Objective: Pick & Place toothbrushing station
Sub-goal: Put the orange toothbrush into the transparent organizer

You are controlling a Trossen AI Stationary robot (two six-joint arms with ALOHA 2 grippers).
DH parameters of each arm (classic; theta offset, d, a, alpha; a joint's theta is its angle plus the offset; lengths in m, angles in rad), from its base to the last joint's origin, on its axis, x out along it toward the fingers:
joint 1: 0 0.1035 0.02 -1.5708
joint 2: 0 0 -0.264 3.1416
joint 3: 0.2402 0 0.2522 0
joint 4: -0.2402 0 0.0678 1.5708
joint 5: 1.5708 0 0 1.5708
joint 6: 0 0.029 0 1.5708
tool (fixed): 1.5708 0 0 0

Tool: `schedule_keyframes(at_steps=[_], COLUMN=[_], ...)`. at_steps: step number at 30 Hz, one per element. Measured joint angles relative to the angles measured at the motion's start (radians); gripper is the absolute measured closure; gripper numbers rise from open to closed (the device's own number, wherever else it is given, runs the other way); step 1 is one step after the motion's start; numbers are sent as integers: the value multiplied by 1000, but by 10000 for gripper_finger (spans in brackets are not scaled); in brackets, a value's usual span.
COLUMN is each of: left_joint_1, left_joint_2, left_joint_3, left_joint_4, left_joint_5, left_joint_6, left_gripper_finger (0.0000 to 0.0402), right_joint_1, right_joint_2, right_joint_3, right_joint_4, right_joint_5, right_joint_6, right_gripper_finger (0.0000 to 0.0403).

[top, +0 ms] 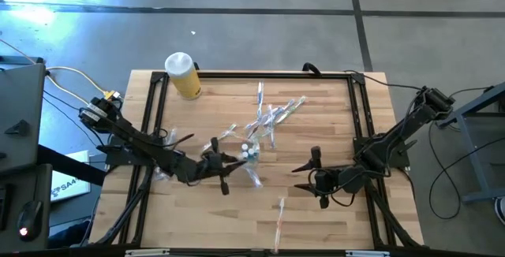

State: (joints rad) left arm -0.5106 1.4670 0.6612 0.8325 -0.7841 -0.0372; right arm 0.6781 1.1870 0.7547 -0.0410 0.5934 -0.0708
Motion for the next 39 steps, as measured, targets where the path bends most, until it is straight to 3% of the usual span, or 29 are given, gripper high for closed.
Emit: schedule_keyframes(at_steps=[6,20,35,39], left_joint_1=[14,14,13,4], left_joint_2=[9,136,152,98], left_joint_3=[-125,-130,-130,-130], left_joint_4=[90,157,161,159], left_joint_5=[18,40,69,76], left_joint_6=[-122,-152,-170,-102], left_gripper_finger=[388,386,280,252], right_joint_1=[0,-89,-117,-117], right_joint_2=[0,0,0,0], right_joint_3=[0,0,0,0], right_joint_4=[-1,-10,-16,-16], right_joint_5=[0,-10,-54,-54], right_joint_6=[0,77,101,101], right_gripper_finger=[203,204,204,204])
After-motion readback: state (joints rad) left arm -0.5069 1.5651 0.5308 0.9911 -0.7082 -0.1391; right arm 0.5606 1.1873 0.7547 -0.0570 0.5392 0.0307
